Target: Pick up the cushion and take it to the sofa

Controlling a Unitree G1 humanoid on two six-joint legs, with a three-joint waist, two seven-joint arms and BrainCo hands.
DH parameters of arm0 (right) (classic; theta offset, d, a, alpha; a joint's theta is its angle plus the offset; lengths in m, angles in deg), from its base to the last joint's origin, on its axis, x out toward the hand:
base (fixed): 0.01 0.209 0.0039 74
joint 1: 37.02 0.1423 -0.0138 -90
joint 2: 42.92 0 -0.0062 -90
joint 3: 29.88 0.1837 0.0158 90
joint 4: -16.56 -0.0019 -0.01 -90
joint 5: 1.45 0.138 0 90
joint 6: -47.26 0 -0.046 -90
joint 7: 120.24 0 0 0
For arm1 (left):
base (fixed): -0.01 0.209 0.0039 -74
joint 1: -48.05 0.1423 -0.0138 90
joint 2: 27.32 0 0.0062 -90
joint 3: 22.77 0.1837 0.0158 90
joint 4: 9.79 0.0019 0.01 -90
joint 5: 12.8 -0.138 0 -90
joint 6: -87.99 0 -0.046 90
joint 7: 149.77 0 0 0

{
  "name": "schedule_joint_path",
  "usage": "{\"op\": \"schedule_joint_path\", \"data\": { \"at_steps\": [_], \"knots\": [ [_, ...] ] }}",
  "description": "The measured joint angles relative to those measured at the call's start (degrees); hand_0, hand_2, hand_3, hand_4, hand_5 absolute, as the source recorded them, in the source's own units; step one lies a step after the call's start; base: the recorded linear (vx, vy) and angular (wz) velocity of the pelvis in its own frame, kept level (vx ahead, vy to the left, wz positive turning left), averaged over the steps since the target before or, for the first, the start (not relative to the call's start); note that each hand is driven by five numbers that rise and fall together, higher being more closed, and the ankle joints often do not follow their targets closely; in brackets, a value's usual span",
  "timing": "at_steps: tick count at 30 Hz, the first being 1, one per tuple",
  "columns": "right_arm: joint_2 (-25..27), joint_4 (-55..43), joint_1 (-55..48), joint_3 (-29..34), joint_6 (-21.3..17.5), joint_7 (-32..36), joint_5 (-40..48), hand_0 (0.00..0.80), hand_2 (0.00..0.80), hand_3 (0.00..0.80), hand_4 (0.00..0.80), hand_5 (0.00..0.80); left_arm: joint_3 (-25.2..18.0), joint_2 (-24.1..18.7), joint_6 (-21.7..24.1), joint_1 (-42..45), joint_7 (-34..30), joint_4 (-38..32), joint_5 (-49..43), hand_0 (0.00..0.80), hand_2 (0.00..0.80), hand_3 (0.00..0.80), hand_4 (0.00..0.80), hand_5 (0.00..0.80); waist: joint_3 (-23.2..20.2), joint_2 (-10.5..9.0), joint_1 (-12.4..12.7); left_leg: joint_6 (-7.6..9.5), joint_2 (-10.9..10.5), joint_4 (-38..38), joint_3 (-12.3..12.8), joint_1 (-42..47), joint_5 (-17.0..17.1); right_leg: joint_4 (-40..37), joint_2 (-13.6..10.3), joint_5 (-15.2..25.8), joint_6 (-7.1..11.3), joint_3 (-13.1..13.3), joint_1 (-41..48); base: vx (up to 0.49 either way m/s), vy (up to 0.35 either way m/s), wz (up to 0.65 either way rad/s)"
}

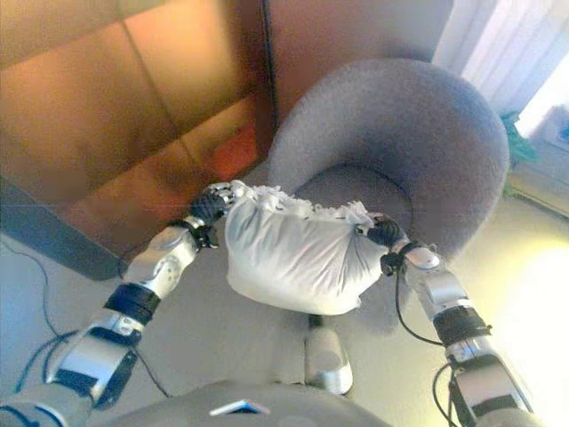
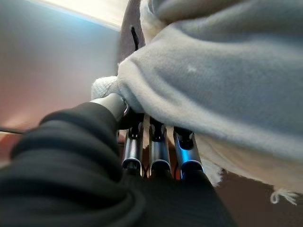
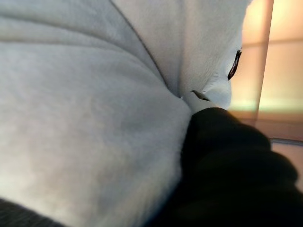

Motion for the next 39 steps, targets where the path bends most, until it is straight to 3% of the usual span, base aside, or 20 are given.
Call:
{"op": "schedule_joint_path", "data": {
  "at_steps": [3,5,7,10,11,13,15,19,23,25,26,27,28,29,31,34,39],
  "knots": [
    [0.6,-1.8,0.2,0.0,0.1,0.3,-0.1,0.800,0.800,0.800,0.800,0.800,-1.3,-0.2,0.0,-0.2,0.0,-0.7,0.1,0.800,0.800,0.800,0.800,0.800,-0.1,0.40,-0.2,-0.17,2.9,1.6,3.1,1.0,1.0,0.0,3.1,-1.7,-1.86,-0.4,1.4,0.256,-0.140,-0.23],
    [1.1,-1.8,0.8,0.0,0.1,0.4,-0.1,0.800,0.800,0.800,0.800,0.800,-1.3,-0.2,0.0,-0.3,0.0,-0.7,0.1,0.800,0.800,0.800,0.800,0.800,-0.1,0.39,-0.4,-0.44,4.0,4.9,3.0,0.9,1.0,-0.1,4.2,-2.9,-2.40,-0.2,2.8,0.199,-0.186,-0.18],
    [1.5,-2.0,0.9,0.0,0.1,0.4,-0.1,0.800,0.800,0.800,0.800,0.800,-1.3,-0.2,0.0,-0.4,0.0,-0.7,0.1,0.800,0.800,0.800,0.800,0.800,-0.2,-0.29,-0.8,-2.22,4.7,12.0,2.8,-1.8,1.0,0.8,4.2,-4.9,-2.91,-0.1,3.1,0.185,-0.190,-0.10],
    [2.2,-4.3,0.9,0.1,0.0,0.4,-0.1,0.800,0.800,0.800,0.800,0.800,-1.6,-0.4,0.0,-0.4,0.0,-0.8,0.1,0.800,0.800,0.800,0.800,0.800,-0.6,-1.36,-1.4,-5.28,5.4,23.8,2.6,-7.7,3.9,1.8,4.1,-6.6,-3.89,0.2,3.3,0.178,-0.133,-0.07],
    [2.2,-4.6,0.9,0.3,0.0,0.4,-0.1,0.800,0.800,0.800,0.800,0.800,-1.7,-0.3,0.0,-0.4,0.0,-0.8,0.1,0.800,0.800,0.800,0.800,0.800,-0.7,-1.64,-1.5,-5.36,5.6,25.6,2.7,-8.9,5.3,1.9,3.9,-7.0,-4.09,0.2,3.5,0.183,-0.040,0.03],
    [2.2,-4.6,0.7,0.9,0.0,0.3,-0.1,0.800,0.800,0.800,0.800,0.800,-1.8,0.0,0.0,-0.4,-0.3,-0.9,0.0,0.800,0.800,0.800,0.800,0.800,-0.5,-2.68,-1.5,-3.28,6.8,29.7,4.1,-11.3,6.9,1.2,3.6,-7.3,-5.22,0.2,4.9,0.171,0.049,0.07],
    [2.0,-4.6,0.7,1.2,0.0,0.1,-0.1,0.800,0.800,0.800,0.800,0.800,-1.9,-0.3,0.0,-0.4,-0.6,-1.1,0.0,0.800,0.800,0.800,0.800,0.800,-0.1,-3.56,-1.5,-3.31,7.3,27.8,4.8,-12.7,6.9,0.3,3.6,-7.5,-5.62,-0.3,6.4,0.155,0.118,0.12],
    [2.0,-4.6,0.7,1.4,0.3,-0.5,-0.1,0.800,0.800,0.800,0.800,0.800,-1.8,-0.5,-0.2,-0.3,-1.3,-1.1,0.0,0.800,0.800,0.800,0.800,0.800,0.6,-4.85,0.2,-3.68,7.4,14.2,4.2,-14.3,6.7,-3.3,3.7,-7.7,-5.86,0.4,10.7,0.195,0.162,-0.04],
    [1.5,-4.6,0.9,1.5,1.3,-0.4,-0.1,0.800,0.800,0.800,0.800,0.800,-0.9,-1.7,-0.2,-0.4,-1.4,-1.0,0.0,0.800,0.800,0.800,0.800,0.800,0.6,-4.44,2.1,-2.11,7.5,0.8,2.1,-15.7,11.1,-5.1,3.5,-8.2,-4.35,3.1,13.3,0.202,0.135,-0.37],
    [1.5,-4.6,0.8,1.6,1.8,0.1,-0.1,0.800,0.800,0.800,0.800,0.800,-0.4,-2.2,-0.2,-0.4,-1.4,-0.9,0.0,0.800,0.800,0.800,0.800,0.800,0.4,-2.81,2.5,-0.03,7.5,-3.1,3.1,-16.0,13.6,-4.3,2.8,-9.4,-2.41,4.0,13.9,0.164,0.166,-0.55],
    [2.0,-4.6,0.8,1.7,1.9,0.4,-0.1,0.800,0.800,0.800,0.800,0.800,-0.3,-2.0,-0.2,-0.3,-1.4,-0.9,0.0,0.800,0.800,0.800,0.800,0.800,0.1,-0.98,2.5,0.79,7.6,-3.2,4.3,-15.9,13.9,-3.4,2.8,-10.3,-0.91,3.9,13.4,0.104,0.149,-0.66],
    [1.9,-4.6,0.6,1.8,2.1,0.5,-0.1,0.800,0.800,0.800,0.800,0.800,-0.3,-2.1,-0.2,-0.3,-1.4,-0.9,0.0,0.800,0.800,0.800,0.800,0.800,-0.2,-0.14,2.9,-1.34,7.1,-3.0,4.7,-15.5,17.8,-1.7,1.5,-11.5,1.12,3.8,13.0,0.073,0.160,-0.62],
    [1.6,-4.8,0.0,1.8,2.2,0.6,-0.1,0.800,0.800,0.800,0.800,0.800,-0.3,-2.5,-0.2,-0.3,-1.4,-1.0,0.0,0.800,0.800,0.800,0.800,0.800,-0.6,-0.70,2.5,-2.53,5.2,-3.4,4.9,-15.3,17.8,-1.4,-0.5,-12.0,2.62,3.8,12.6,0.044,0.158,-0.32],
    [1.5,-5.4,-0.5,1.8,2.3,0.6,-0.1,0.800,0.800,0.800,0.800,0.800,-0.4,-2.7,-0.2,-0.4,-1.4,-1.3,0.0,0.800,0.800,0.800,0.800,0.800,-0.9,-1.37,1.4,-1.62,3.1,-4.3,4.9,-15.4,18.0,-1.7,-2.5,-11.7,4.34,3.7,12.5,0.033,0.151,0.03],
    [1.0,-5.7,-0.5,1.8,2.3,0.6,0.0,0.800,0.800,0.800,0.800,0.800,-0.4,-3.1,-0.2,-0.7,-1.3,-1.4,0.0,0.800,0.800,0.800,0.800,0.800,-0.7,-2.06,1.1,-0.41,0.7,-5.1,5.6,-15.5,18.4,-3.0,-4.9,-11.2,5.74,3.4,12.4,0.038,0.134,0.04],
    [-0.5,-5.7,-0.5,1.8,2.3,0.3,0.1,0.800,0.800,0.800,0.800,0.800,-0.2,-4.1,-0.2,-0.7,-1.0,-1.4,0.0,0.800,0.800,0.800,0.800,0.800,-0.4,-2.62,1.5,0.74,-0.7,-5.1,5.7,-15.0,17.6,-3.3,-6.4,-10.6,6.56,2.3,13.0,0.043,0.126,0.04],
    [-2.1,-5.1,-0.3,1.8,2.1,-1.5,0.1,0.800,0.800,0.800,0.800,0.800,-0.2,-4.6,-0.3,-1.6,-0.3,-1.4,0.0,0.800,0.800,0.800,0.800,0.800,0.5,-3.29,4.4,0.34,-0.4,-4.3,6.1,-13.4,16.2,-1.1,-6.2,-10.6,6.69,-0.1,13.3,0.033,0.117,-0.09]
  ]
}}
